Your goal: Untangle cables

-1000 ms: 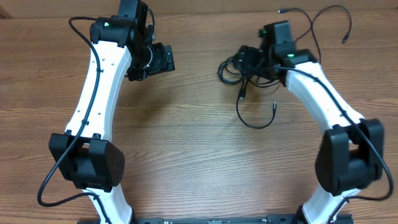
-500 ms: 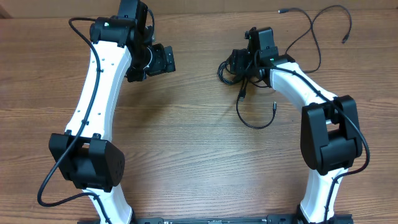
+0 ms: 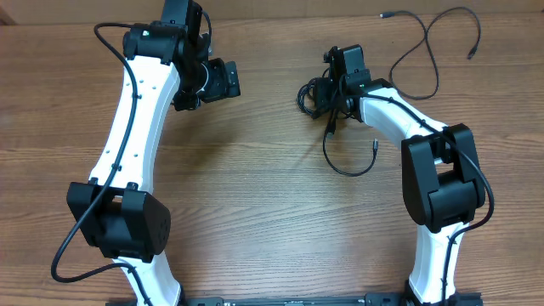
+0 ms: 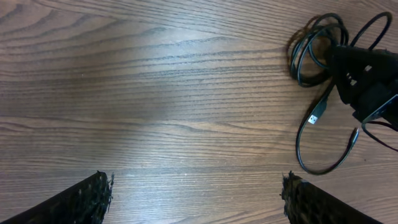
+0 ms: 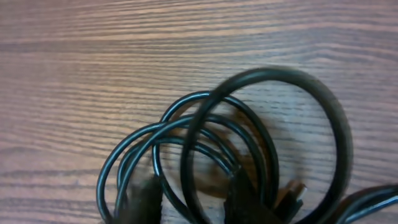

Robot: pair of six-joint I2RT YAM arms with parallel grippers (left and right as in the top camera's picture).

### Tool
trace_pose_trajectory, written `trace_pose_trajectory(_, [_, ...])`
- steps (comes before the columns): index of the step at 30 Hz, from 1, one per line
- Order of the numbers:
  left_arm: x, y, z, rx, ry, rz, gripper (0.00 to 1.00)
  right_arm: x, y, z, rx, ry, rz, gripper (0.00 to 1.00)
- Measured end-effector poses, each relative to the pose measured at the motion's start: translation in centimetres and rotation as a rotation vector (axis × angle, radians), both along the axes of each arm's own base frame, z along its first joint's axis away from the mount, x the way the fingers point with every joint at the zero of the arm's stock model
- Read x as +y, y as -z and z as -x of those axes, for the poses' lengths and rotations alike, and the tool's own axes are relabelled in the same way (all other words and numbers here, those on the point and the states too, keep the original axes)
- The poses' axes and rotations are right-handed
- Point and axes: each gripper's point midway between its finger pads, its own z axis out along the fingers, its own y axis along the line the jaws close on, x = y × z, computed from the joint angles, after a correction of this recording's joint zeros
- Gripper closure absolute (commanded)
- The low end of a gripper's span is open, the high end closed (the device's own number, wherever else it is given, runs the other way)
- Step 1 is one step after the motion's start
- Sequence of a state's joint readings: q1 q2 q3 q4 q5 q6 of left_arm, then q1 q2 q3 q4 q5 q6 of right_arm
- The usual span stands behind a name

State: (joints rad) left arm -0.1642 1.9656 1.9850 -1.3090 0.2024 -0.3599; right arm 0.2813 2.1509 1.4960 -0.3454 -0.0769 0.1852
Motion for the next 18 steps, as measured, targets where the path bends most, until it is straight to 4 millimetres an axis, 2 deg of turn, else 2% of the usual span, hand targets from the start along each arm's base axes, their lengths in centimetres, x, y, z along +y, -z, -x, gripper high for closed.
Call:
trace_pose_trajectory(6, [-0.3,0.0,0.1,-0.001,0.007,0.000,0.13,1.4,-0.5,0.7,0.047,-0.032,-0.075,0.96])
trace_pose_trajectory(9, [-0.8,-0.1,-0.1,-0.011,0.018,0.002,0.13,2.6,-2.2,0.5,0.052,-0.039,-0.155,0.96])
trace_pose_trajectory(11, [-1.1,-0.1,-0.1,-0.015,0.027,0.002,0.14,3.5,-4.7,0.3,0.033,-0.040,-0.224,0.96])
trace_pose_trajectory(13, [-1.5,-0.1,0.0,-0.018,0.044,0.003,0.14,4.2,-8.1,0.3,-0.001,-0.043,-0.295,0.96])
trace_pose_trajectory(14, [-1.6,-0.2,-0.1,-0.025,0.054,0.003,0.15,4.7,-11.1,0.5,-0.034,-0.054,-0.345,0.96])
trace_pose_trajectory(17, [-2.2,-0.3,-0.2,-0.039,0.089,0.019,0.15,5.4,-17.1,1.5,-0.109,-0.089,-0.432,0.96])
trace_pose_trajectory(18, [-2.5,-0.4,-0.3,-0.047,0.105,0.032,0.15,5.7,-19.9,2.1,-0.145,-0.111,-0.470,0.96])
